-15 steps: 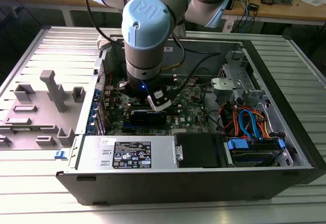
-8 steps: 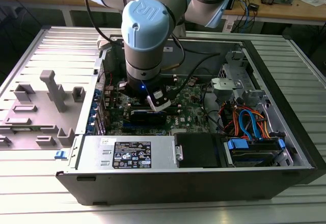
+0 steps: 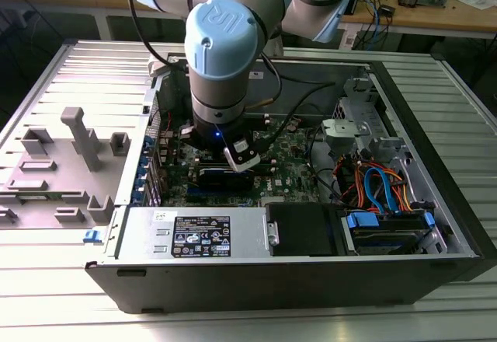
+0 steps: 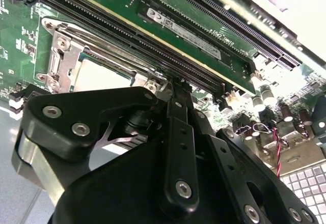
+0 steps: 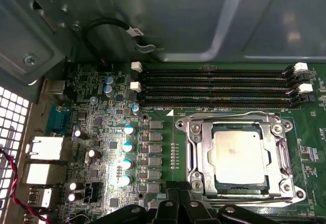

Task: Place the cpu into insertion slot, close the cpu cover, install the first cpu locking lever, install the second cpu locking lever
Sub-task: 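Install the second cpu locking lever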

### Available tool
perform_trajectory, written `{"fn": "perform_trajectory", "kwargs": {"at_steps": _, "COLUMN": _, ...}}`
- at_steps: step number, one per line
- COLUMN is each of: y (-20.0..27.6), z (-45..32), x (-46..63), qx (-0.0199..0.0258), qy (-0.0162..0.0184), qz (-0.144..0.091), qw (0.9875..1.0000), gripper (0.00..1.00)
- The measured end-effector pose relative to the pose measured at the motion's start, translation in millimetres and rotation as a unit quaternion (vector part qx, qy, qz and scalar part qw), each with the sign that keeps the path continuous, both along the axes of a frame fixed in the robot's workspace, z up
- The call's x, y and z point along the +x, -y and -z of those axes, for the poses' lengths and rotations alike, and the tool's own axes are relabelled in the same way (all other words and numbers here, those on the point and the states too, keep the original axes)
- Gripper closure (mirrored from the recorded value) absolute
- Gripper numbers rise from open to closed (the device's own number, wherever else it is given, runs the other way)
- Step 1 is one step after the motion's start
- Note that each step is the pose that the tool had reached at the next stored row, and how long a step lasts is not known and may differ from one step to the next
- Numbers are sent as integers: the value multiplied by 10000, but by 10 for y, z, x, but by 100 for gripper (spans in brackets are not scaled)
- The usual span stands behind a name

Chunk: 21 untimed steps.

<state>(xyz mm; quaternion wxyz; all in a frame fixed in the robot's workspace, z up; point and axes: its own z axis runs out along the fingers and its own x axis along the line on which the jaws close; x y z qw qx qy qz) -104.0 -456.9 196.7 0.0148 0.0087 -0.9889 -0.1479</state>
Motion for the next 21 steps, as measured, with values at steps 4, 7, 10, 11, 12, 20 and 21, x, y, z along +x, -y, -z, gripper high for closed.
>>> {"fn": "perform_trajectory", "kwargs": {"at_steps": 4, "y": 1, "z": -35, "x": -2, "qx": 0, "qy": 0, "qz": -1, "qw": 10000, "gripper": 89}}
{"fn": "perform_trajectory", "kwargs": {"at_steps": 7, "y": 1, "z": -62, "x": -3, "qx": 0, "qy": 0, "qz": -1, "qw": 10000, "gripper": 89}}
{"fn": "perform_trajectory", "kwargs": {"at_steps": 10, "y": 1, "z": -108, "x": -4, "qx": -1, "qy": 0, "qz": -1, "qw": 10000, "gripper": 89}}
{"fn": "perform_trajectory", "kwargs": {"at_steps": 11, "y": 1, "z": -126, "x": -5, "qx": 0, "qy": 0, "qz": -1, "qw": 10000, "gripper": 89}}
{"fn": "perform_trajectory", "kwargs": {"at_steps": 12, "y": 1, "z": -173, "x": -5, "qx": 0, "qy": 0, "qz": -1, "qw": 10000, "gripper": 89}}
{"fn": "perform_trajectory", "kwargs": {"at_steps": 20, "y": 1, "z": -319, "x": -8, "qx": 5, "qy": 0, "qz": 0, "qw": 10000, "gripper": 89}}
{"fn": "perform_trajectory", "kwargs": {"at_steps": 21, "y": 1, "z": -319, "x": -7, "qx": 7, "qy": 0, "qz": 0, "qw": 10000, "gripper": 89}}
